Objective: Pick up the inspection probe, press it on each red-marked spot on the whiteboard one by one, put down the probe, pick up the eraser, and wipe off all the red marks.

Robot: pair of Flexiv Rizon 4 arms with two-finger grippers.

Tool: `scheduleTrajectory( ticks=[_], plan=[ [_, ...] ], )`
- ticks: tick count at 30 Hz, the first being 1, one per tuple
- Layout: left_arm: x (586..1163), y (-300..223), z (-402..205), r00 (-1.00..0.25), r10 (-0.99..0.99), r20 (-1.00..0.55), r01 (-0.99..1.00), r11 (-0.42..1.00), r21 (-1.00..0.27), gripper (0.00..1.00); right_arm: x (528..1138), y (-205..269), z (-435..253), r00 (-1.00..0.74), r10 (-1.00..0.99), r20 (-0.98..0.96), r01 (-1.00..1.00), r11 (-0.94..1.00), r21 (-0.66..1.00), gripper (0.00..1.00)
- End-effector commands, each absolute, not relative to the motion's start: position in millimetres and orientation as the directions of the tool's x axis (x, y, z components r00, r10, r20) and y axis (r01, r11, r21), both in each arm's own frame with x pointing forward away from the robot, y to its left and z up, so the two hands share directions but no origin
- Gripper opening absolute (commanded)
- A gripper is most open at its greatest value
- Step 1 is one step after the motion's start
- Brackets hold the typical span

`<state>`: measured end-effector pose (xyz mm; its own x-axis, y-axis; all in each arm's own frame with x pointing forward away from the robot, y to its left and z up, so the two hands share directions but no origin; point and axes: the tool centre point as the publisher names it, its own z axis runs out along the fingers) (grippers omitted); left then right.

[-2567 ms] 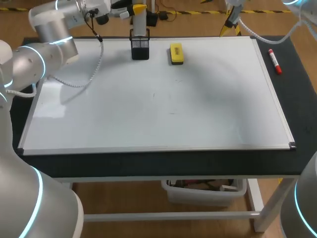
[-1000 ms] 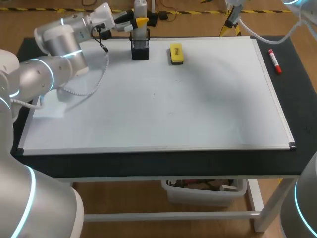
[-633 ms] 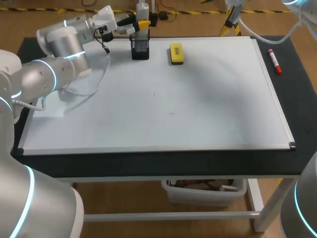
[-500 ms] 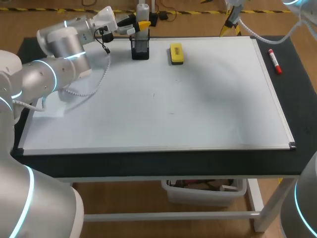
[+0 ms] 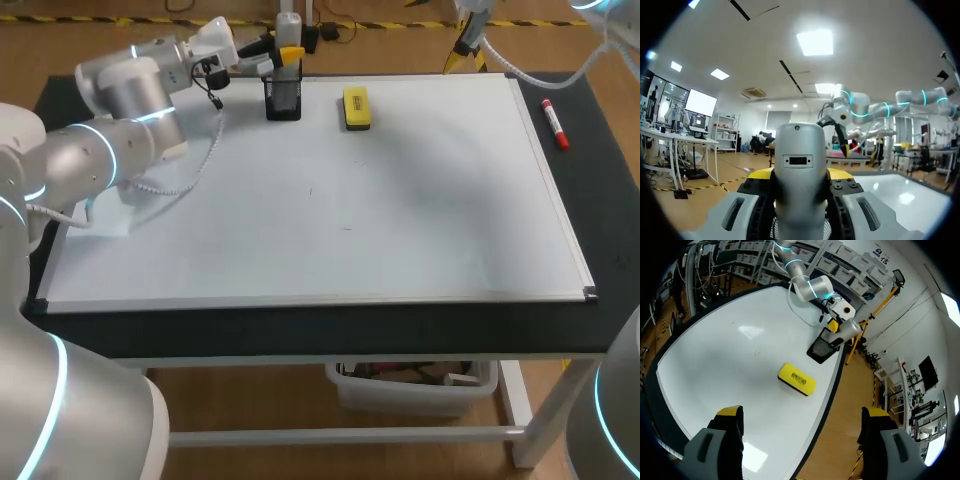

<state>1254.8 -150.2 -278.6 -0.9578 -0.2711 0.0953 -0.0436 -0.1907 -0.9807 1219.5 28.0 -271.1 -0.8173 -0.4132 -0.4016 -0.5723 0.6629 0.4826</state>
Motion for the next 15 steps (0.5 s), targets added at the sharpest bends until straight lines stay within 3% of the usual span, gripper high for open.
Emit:
scheduleTrajectory(
  ticks=[1, 4, 6, 8, 9, 10, 11, 12, 13, 15],
  plan=[
    [1263.8, -150.8, -284.0, -0.923, 0.383, -0.024, -0.055, -0.194, -0.979, 0.0, 1216.9, 27.9, -268.5, -0.817, -0.416, -0.4, -0.573, 0.667, 0.476, 1.0],
    [1263.6, -150.6, -284.5, -0.923, 0.384, -0.022, -0.056, -0.192, -0.98, 0.0, 1216.9, 27.9, -268.5, -0.817, -0.416, -0.4, -0.573, 0.667, 0.476, 1.0],
    [1263.5, -150.4, -284.9, -0.92, 0.39, -0.02, -0.057, -0.187, -0.981, 0.17, 1216.9, 27.9, -268.5, -0.817, -0.416, -0.4, -0.573, 0.667, 0.476, 1.0],
    [1263.7, -150.2, -285.3, -0.92, 0.39, -0.019, -0.058, -0.184, -0.981, 0.18, 1216.9, 27.9, -268.5, -0.817, -0.416, -0.4, -0.573, 0.667, 0.476, 1.0],
    [1263.7, -150.0, -285.4, -0.92, 0.39, -0.018, -0.058, -0.183, -0.981, 0.25, 1216.9, 27.9, -268.5, -0.817, -0.416, -0.4, -0.573, 0.667, 0.476, 1.0],
    [1263.7, -149.8, -285.4, -0.921, 0.39, -0.017, -0.059, -0.181, -0.982, 0.37, 1216.9, 27.9, -268.5, -0.817, -0.416, -0.4, -0.573, 0.667, 0.476, 1.0],
    [1263.7, -149.5, -285.2, -0.921, 0.39, -0.017, -0.059, -0.181, -0.982, 0.41, 1216.9, 27.9, -268.5, -0.817, -0.416, -0.4, -0.573, 0.667, 0.476, 1.0],
    [1263.3, -149.1, -284.9, -0.921, 0.39, -0.016, -0.059, -0.179, -0.982, 0.65, 1216.9, 27.9, -268.5, -0.817, -0.416, -0.4, -0.573, 0.667, 0.476, 1.0],
    [1262.7, -148.7, -284.5, -0.921, 0.389, -0.016, -0.057, -0.176, -0.983, 1.0, 1216.9, 27.9, -268.5, -0.817, -0.416, -0.4, -0.573, 0.667, 0.476, 1.0],
    [1262.0, -148.2, -284.1, -0.922, 0.388, -0.015, -0.057, -0.173, -0.983, 1.0, 1216.9, 27.9, -268.5, -0.817, -0.416, -0.4, -0.573, 0.667, 0.476, 1.0]
  ],
)
